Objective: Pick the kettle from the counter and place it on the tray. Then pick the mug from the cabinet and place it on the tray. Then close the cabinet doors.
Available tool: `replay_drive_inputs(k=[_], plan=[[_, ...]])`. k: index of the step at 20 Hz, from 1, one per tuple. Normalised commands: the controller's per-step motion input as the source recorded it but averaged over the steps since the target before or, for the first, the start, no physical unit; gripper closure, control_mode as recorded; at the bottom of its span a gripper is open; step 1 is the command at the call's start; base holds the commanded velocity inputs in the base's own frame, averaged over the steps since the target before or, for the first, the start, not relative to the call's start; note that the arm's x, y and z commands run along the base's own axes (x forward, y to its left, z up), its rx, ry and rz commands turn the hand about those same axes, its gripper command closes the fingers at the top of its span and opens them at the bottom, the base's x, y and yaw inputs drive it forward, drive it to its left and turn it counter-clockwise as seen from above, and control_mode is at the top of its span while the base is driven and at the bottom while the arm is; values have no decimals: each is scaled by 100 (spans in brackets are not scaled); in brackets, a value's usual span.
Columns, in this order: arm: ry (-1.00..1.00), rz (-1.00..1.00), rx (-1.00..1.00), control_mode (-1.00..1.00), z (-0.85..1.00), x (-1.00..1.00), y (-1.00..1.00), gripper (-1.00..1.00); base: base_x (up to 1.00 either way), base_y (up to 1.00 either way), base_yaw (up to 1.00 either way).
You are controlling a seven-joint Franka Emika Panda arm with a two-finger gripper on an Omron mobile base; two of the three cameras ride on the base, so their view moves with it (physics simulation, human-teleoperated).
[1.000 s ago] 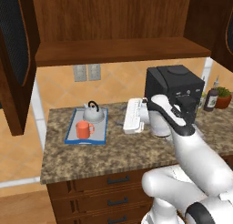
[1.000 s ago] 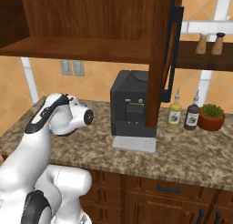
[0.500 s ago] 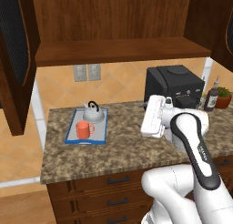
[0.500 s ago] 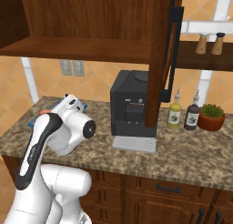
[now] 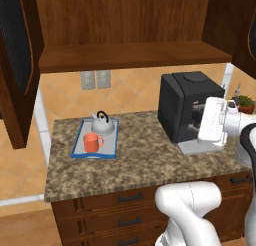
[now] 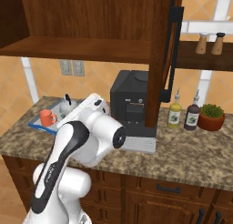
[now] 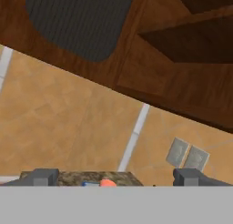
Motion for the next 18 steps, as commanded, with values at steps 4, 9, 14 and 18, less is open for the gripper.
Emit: replay_drive_inputs(k=[4, 9, 14, 18], plan=[[-35, -11, 12, -100, -25, -43, -77, -100, 0, 0, 0], [-23, -2, 9, -100, 16, -20, -83, -100, 0, 0, 0], [-17, 0, 8, -100, -16, -18, -62, -100, 0, 0, 0], [-18, 1, 11, -100, -5, -17, -60, -100, 0, 0, 0]])
